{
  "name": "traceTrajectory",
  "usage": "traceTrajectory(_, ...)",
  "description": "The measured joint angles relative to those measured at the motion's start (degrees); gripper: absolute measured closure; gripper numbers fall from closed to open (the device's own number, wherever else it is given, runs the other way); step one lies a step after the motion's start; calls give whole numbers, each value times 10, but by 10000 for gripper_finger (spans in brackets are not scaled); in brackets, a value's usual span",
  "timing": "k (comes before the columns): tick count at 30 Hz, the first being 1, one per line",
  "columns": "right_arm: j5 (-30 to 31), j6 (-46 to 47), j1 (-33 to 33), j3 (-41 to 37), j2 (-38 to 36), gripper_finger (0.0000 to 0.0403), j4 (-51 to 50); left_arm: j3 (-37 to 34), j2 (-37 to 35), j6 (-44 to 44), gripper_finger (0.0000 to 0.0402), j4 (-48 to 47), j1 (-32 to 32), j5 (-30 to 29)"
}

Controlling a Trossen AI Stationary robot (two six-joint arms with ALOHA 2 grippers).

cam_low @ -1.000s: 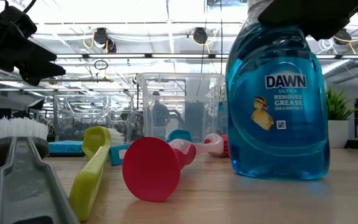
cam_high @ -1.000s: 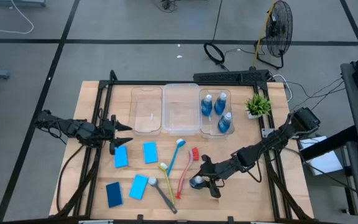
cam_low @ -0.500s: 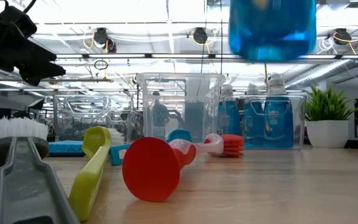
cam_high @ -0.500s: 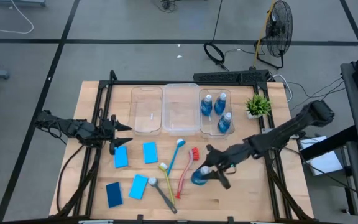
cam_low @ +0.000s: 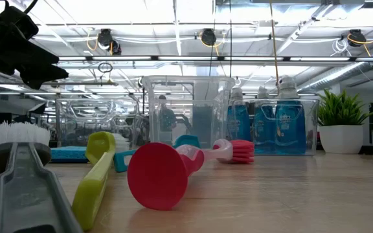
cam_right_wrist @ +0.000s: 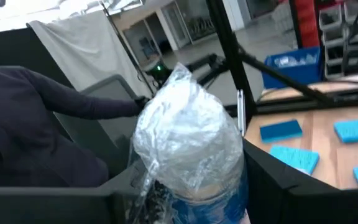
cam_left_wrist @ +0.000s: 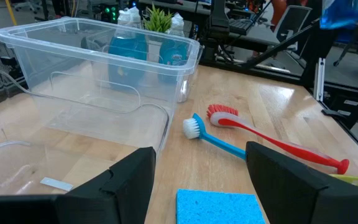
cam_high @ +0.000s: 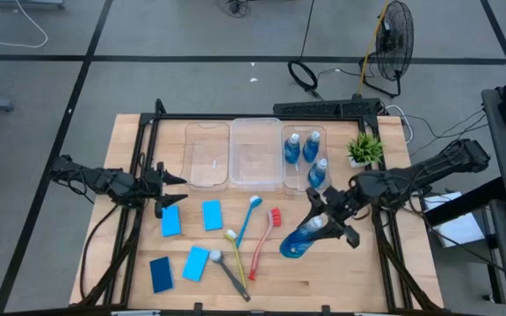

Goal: Pick & Place Kitchen Sink Supplies
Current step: Put the blue dishwashing liquid bottle into the right transparent bin

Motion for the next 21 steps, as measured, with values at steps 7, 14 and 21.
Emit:
traceTrajectory(7, 35, -5, -25, 0, -5, 255, -6, 0, 0, 0, 149, 0, 0, 0)
traceTrajectory(14, 169, -46, -81, 0, -6, 255, -51, 0, 0, 0, 149, 0, 0, 0)
traceTrajectory(21, 278, -60, -143, 0, -13, 255, -114, 0, 0, 0, 149, 0, 0, 0)
